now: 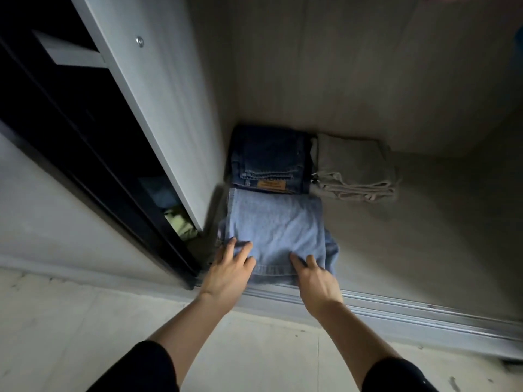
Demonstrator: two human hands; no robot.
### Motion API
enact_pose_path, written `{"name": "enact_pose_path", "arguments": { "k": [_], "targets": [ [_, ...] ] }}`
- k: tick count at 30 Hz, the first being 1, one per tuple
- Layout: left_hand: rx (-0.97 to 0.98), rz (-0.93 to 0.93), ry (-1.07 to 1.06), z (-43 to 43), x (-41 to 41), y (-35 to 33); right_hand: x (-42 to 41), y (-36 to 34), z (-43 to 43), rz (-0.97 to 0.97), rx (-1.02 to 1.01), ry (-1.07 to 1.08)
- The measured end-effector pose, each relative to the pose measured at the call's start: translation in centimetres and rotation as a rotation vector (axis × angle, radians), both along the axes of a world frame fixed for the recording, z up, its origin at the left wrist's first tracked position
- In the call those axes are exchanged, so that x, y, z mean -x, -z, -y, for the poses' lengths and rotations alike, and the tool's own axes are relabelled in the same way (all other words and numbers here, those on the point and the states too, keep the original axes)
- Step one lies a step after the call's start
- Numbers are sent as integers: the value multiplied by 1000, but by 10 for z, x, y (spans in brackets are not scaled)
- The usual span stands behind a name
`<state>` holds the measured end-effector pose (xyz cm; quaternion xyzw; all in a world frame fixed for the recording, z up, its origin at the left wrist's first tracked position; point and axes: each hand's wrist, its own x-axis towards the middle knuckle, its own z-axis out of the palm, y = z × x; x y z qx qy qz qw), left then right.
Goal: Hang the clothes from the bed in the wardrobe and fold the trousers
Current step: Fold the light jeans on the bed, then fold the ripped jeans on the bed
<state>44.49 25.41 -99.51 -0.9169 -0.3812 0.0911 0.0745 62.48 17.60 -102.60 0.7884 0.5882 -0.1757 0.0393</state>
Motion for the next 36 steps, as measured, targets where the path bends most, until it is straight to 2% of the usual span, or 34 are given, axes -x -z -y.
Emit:
{"name": "enact_pose_path", "arguments": {
  "k": [2,5,10,15,20,23,28,32,36],
  "targets": [
    [19,-10,-17,-5,-1,8,-1,3,-7,-46,-2,31],
    [-69,-23,-55,-18,1,13,2,8,-20,-98,21,33],
    [183,-148,-179,-29,-9,25,2,12,-34,-172,101,-16],
    [445,-147,-268,-12,-16,-20,2,-37,7,-361,77,21],
    [588,48,-244,49,-27,-113,-7,-145,80,-373,74,180],
    [654,105,-165,83,-45,-197,-12,-235,120,-371,44,303],
    [649,196,29,142,-69,-359,-2,-396,194,-355,-31,486],
    [685,173,197,209,-77,-454,12,-495,265,-327,-52,627],
    [670,72,376,279,-92,-512,20,-557,347,-304,-70,802]
  ]
}}
